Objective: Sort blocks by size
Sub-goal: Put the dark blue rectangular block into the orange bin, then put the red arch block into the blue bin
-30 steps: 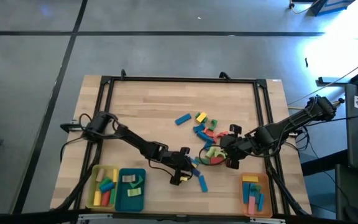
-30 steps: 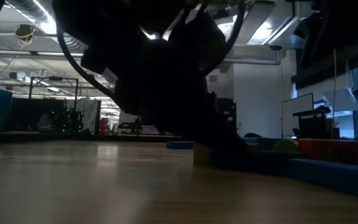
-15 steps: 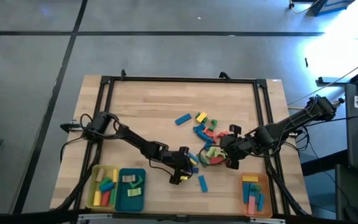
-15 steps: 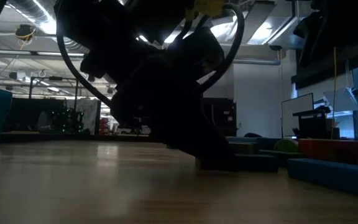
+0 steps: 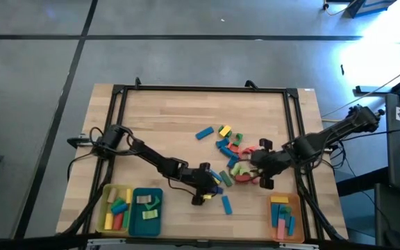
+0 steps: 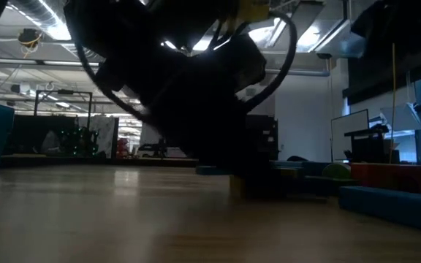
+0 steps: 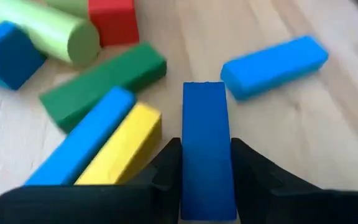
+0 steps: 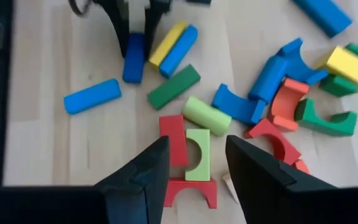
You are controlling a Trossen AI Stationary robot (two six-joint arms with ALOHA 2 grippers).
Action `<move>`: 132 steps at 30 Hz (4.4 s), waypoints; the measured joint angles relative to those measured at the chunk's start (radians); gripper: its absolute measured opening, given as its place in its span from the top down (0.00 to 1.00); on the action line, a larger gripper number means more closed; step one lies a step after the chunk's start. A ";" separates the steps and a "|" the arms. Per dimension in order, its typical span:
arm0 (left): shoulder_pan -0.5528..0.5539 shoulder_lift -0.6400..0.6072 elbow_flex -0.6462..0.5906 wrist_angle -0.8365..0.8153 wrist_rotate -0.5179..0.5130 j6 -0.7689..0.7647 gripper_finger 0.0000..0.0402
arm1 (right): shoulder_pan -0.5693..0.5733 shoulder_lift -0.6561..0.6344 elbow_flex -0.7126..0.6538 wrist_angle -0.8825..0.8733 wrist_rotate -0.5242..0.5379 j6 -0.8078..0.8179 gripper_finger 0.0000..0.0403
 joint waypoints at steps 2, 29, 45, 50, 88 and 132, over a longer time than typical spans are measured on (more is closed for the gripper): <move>0.000 0.001 0.021 0.034 0.006 -0.020 0.79 | 0.000 -0.041 0.000 0.000 0.006 -0.022 0.60; 0.042 0.044 0.313 0.201 0.115 -0.240 0.76 | 0.035 -0.116 0.001 0.091 -0.098 -0.195 0.60; 0.113 0.043 0.311 0.278 0.233 -0.396 0.74 | 0.300 -0.046 0.000 0.160 0.209 -0.358 0.60; 0.119 0.042 0.311 0.322 0.242 -0.420 0.75 | 0.343 -0.009 0.000 0.160 0.294 -0.359 0.60; 0.126 0.042 0.311 0.247 0.237 -0.339 0.51 | 0.359 0.075 0.106 -0.091 -0.125 -0.031 0.85; 0.116 0.085 0.318 0.126 0.051 0.040 0.51 | 0.425 0.086 -0.003 -0.098 -0.356 0.361 0.65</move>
